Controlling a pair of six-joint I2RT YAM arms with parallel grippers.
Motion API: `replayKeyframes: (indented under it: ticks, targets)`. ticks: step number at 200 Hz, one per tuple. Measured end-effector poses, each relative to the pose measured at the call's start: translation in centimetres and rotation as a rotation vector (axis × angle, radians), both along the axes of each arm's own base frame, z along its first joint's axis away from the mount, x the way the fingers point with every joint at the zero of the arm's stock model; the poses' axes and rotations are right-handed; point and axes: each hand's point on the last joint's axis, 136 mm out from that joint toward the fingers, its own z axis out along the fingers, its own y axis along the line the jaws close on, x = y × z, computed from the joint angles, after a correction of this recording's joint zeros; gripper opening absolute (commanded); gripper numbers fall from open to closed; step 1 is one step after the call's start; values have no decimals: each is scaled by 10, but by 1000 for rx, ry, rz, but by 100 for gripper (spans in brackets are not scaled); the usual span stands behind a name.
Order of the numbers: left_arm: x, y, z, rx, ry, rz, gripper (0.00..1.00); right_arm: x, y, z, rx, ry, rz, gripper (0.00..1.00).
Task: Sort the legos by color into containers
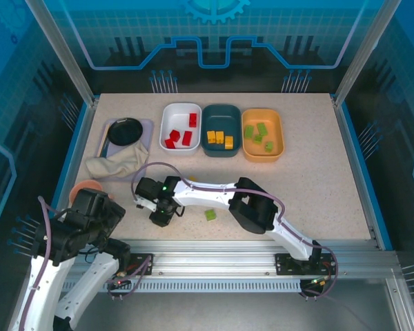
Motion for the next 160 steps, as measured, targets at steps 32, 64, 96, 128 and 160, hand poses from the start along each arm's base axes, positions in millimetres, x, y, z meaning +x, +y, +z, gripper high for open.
replayKeyframes:
  ticks: [32,64,96,128,160]
  targets:
    - [6,-9,2,-39,-24,-31,69,3,-3,6,3,1,-23,13]
    - [34,-38,-3,-152,-73,-110,67,30,-32,49,54,-8,-142,12]
    - [78,-75,-3,-254,-87,-206,67,121,-116,123,172,-72,-438,11]
    - [128,-120,-2,-282,-90,-359,67,209,-249,157,179,-171,-807,12]
    - [170,-171,4,-298,-119,-490,67,242,-339,147,103,-174,-1043,12]
